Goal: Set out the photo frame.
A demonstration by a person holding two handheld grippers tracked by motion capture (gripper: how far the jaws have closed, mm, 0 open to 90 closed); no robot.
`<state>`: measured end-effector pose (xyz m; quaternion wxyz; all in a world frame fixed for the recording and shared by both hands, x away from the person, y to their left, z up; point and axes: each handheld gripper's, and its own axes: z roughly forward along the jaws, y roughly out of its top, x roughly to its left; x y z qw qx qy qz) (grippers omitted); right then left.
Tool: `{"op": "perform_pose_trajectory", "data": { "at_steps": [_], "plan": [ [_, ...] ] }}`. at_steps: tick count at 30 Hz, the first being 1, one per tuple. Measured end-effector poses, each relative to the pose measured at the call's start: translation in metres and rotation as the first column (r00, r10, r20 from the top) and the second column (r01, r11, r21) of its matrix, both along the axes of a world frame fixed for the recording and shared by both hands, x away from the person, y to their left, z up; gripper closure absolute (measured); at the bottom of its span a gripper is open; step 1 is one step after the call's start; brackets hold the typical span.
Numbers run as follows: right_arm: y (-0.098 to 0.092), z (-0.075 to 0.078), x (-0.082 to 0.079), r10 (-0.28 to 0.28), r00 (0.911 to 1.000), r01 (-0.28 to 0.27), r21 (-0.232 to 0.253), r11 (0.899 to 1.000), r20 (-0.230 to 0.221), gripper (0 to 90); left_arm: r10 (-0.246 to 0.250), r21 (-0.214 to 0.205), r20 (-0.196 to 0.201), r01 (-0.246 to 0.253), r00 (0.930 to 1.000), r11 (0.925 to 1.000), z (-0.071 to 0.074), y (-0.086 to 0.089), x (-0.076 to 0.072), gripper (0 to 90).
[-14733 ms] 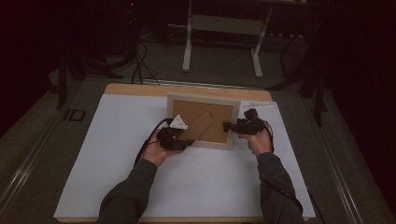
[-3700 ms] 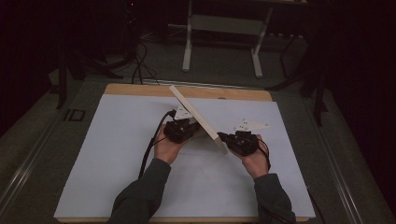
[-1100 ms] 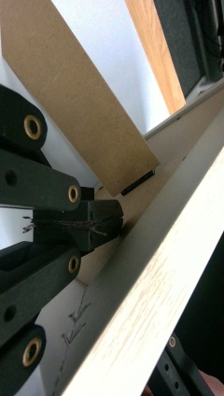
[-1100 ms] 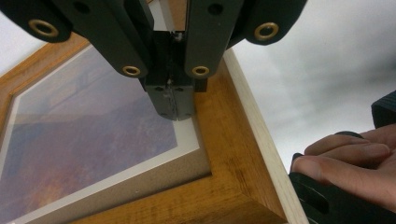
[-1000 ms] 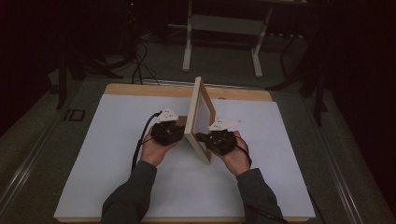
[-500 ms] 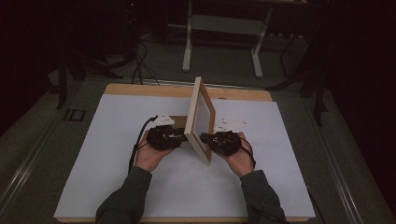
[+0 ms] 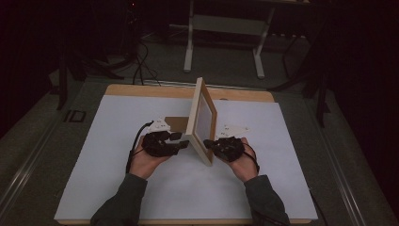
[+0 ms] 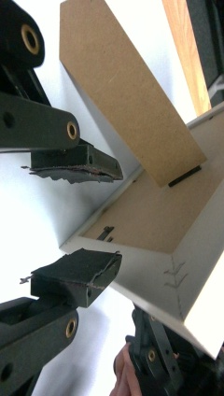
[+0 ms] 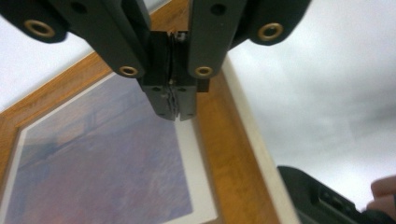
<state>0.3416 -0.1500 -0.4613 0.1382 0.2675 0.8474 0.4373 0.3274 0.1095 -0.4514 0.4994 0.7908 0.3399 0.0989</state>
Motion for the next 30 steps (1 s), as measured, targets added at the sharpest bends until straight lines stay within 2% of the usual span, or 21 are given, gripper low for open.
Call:
{"op": "perform_pose_trajectory", "data": {
  "at_steps": [6,10,19,26,30],
  "plan": [
    [-0.002,-0.003,-0.003,-0.008,0.9999,0.008,-0.011,1.0,0.008,90.0,-0.022,-0.016,0.01,0.022,0.9997,0.9996,0.003,0.0,-0.006,48.7],
    [-0.004,-0.009,-0.005,-0.006,0.9999,0.006,-0.022,1.0,-0.008,90.0,-0.008,-0.008,0.034,0.008,0.9994,0.9999,0.009,-0.004,-0.009,44.2],
    [-0.002,-0.021,-0.009,0.019,0.9994,-0.021,-0.058,0.998,-0.03,90.0,-0.01,-0.008,0.048,0.01,0.9988,0.9999,0.014,-0.015,-0.009,39.3],
    [-0.001,-0.022,-0.009,0.013,0.9992,-0.015,-0.05,0.999,-0.037,90.0,0.013,-0.001,0.057,-0.013,0.9983,0.9999,0.019,-0.026,-0.005,39.4],
    [-0.001,-0.023,-0.009,0.011,0.9992,-0.013,-0.045,0.999,-0.039,90.0,0.035,0.008,0.049,-0.036,0.9982,0.9993,0.02,-0.032,-0.001,40.6]
  ]
}}
